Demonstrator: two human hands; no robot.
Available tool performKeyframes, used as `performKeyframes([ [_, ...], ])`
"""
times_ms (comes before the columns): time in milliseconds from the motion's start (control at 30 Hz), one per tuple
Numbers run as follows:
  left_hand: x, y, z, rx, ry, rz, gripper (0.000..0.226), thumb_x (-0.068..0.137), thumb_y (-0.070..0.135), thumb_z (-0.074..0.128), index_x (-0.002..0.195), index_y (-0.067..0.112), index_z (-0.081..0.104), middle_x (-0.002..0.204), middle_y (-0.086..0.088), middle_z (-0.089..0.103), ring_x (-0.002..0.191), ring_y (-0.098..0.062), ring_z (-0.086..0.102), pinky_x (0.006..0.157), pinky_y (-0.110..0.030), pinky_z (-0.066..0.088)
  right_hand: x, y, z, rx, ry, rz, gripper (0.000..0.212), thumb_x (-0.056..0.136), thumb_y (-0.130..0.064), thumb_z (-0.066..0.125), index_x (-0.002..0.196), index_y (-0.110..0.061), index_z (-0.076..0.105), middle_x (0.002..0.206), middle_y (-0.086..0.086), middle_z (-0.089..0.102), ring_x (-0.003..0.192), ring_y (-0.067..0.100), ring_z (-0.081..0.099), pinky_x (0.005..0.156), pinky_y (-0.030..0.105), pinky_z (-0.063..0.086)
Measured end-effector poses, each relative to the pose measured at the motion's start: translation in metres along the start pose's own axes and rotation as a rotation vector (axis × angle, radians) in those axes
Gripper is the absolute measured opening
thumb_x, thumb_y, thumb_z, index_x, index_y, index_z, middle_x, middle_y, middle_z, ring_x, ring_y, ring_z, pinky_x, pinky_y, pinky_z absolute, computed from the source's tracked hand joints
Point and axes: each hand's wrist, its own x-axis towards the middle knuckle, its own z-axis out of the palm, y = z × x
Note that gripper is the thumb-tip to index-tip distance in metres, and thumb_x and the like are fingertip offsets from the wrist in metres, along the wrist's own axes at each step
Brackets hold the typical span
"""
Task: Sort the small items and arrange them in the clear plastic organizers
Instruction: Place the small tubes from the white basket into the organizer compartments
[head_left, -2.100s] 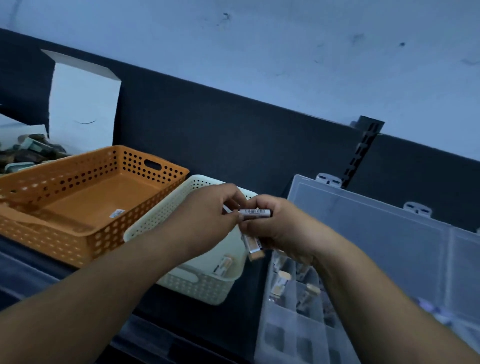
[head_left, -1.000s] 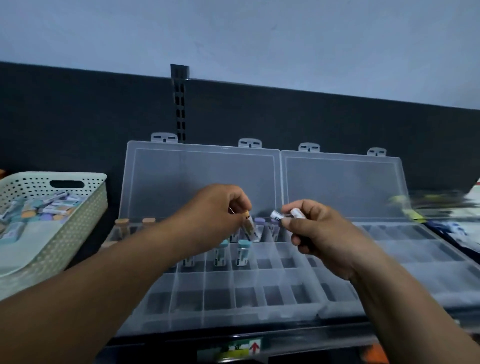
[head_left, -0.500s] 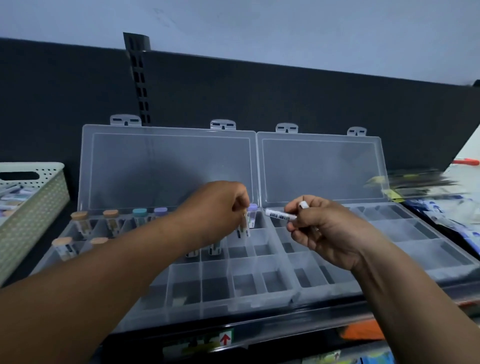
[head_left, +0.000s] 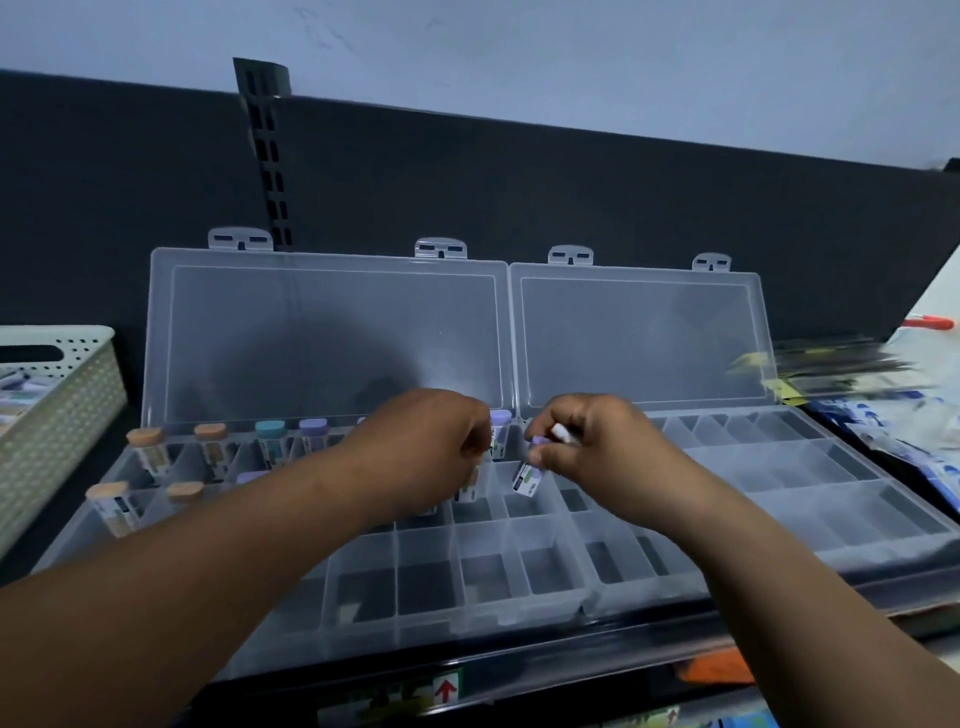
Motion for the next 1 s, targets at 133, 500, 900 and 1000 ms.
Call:
performKeyframes([
  [133,0.001,-0.005,0.007,0.026,-0.011,0.008,0.013,0.086,0.014,0.058,0.093,0.019,0.068,0.096,0.012,0.065,0.085,-0.018,0.057,0.075,-0.030,0.050,0.010,0.001,0.011,-0.167,-0.055,-0.103,0.016,0.083,-0.019,0.072,0.074,-0.027,0.062,0.082,-0.012,0.051,0.075,0.006,0.052,0.069,0.021,0.041],
  [500,-0.003,-0.013,0.016,-0.102,0.020,-0.042,0.019,0.085,0.014,0.059,0.099,0.027,0.063,0.090,0.007,0.063,0.082,-0.013,0.056,0.074,-0.031,0.050,0.010,0.004,0.014,-0.153,-0.045,-0.071,0.021,0.080,-0.022,0.077,0.096,-0.025,0.065,0.085,-0.023,0.053,0.076,-0.014,0.051,0.062,0.004,0.035],
  [900,-0.004,-0.011,0.016,-0.073,0.003,-0.052,0.019,0.086,0.018,0.058,0.101,0.029,0.063,0.093,0.007,0.063,0.085,-0.013,0.057,0.074,-0.028,0.049,-0.011,-0.007,-0.007,0.353,0.053,0.169,0.018,0.094,-0.006,0.049,0.086,-0.014,0.062,0.068,0.002,0.056,0.062,0.014,0.052,0.053,0.020,0.043],
  [1000,-0.006,-0.009,0.015,-0.046,0.012,-0.044,0.019,0.085,0.019,0.058,0.101,0.027,0.064,0.093,0.006,0.064,0.086,-0.015,0.057,0.076,-0.030,0.049,-0.016,-0.007,-0.008,0.376,0.042,0.117,0.015,0.094,-0.006,0.056,0.090,-0.019,0.064,0.075,0.002,0.059,0.067,0.014,0.054,0.062,0.027,0.049],
])
